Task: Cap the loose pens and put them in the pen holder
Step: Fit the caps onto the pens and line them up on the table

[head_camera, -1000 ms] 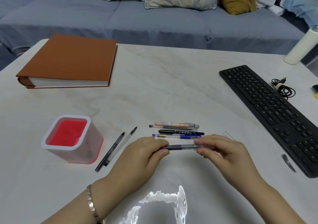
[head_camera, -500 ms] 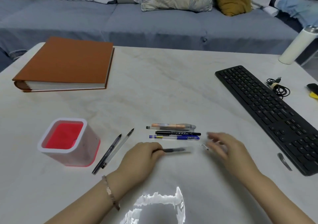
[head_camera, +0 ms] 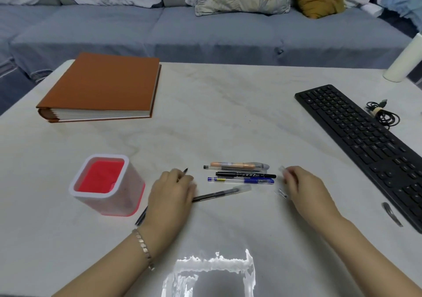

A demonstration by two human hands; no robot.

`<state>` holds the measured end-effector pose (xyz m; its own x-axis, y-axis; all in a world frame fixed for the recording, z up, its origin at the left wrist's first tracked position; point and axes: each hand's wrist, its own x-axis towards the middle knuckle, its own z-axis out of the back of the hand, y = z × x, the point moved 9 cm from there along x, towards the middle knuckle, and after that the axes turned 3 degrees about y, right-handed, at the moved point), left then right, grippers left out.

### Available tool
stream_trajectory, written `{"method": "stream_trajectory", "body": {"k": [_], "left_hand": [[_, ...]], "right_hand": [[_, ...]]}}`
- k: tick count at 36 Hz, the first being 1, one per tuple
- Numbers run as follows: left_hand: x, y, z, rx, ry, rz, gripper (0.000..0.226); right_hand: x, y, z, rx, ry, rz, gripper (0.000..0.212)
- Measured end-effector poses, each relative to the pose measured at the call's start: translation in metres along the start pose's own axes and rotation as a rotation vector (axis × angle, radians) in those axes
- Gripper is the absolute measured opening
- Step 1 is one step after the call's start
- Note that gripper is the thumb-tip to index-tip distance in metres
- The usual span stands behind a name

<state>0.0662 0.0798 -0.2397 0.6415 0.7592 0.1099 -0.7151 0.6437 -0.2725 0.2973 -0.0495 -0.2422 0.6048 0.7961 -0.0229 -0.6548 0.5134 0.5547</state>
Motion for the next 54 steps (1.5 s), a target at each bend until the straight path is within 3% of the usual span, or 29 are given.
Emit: {"method": "stream_trajectory", "body": {"k": [2, 6, 9, 16, 19, 25, 30, 35, 41, 44, 48, 54], "left_hand": [[0.001, 0.016, 0.007, 0.101, 0.012, 0.045, 0.015], [-0.002, 0.049, 0.003, 0.171, 0.099, 0.190, 0.022], [-0.005, 0.052, -0.001, 0.162, 0.134, 0.215, 0.010], [-0.010, 0.057, -0.010, 0.176, 0.194, 0.261, 0.014], [-0.007, 0.047, -0.001, 0.087, 0.120, 0.185, 0.017], [-0.003, 0.010, 0.036, -0.321, -0.022, 0.090, 0.024], [0.000, -0.022, 0.054, -0.606, 0.012, -0.011, 0.013], [-0.002, -0.039, 0.061, -0.827, 0.006, -0.006, 0.025], [-0.006, -0.056, 0.060, -0.816, 0.056, -0.093, 0.025], [-0.007, -0.059, 0.059, -0.787, 0.054, -0.111, 0.007], [-0.008, -0.059, 0.057, -0.762, 0.046, -0.136, 0.015], [-0.009, -0.063, 0.060, -0.760, 0.043, -0.172, 0.016]], "right_hand": [[-0.006, 0.020, -0.004, 0.073, 0.039, 0.068, 0.022], [-0.013, 0.050, -0.012, 0.149, 0.076, 0.159, 0.020], [-0.016, 0.063, -0.020, 0.184, 0.123, 0.176, 0.018], [-0.027, 0.073, -0.033, 0.271, 0.211, 0.157, 0.012], [-0.029, 0.069, -0.029, 0.365, 0.170, 0.125, 0.024], [-0.026, 0.064, -0.009, 0.724, 0.064, 0.020, 0.013], [-0.027, 0.068, 0.012, 0.948, 0.044, -0.010, 0.015], [-0.030, 0.070, 0.025, 1.116, 0.040, -0.031, 0.016], [-0.038, 0.072, 0.029, 1.178, 0.049, -0.026, 0.029], [-0.041, 0.074, 0.028, 1.175, 0.045, -0.004, 0.045], [-0.042, 0.073, 0.027, 1.195, 0.042, -0.031, 0.014], [-0.045, 0.076, 0.024, 1.119, 0.074, -0.027, 0.017]]}}
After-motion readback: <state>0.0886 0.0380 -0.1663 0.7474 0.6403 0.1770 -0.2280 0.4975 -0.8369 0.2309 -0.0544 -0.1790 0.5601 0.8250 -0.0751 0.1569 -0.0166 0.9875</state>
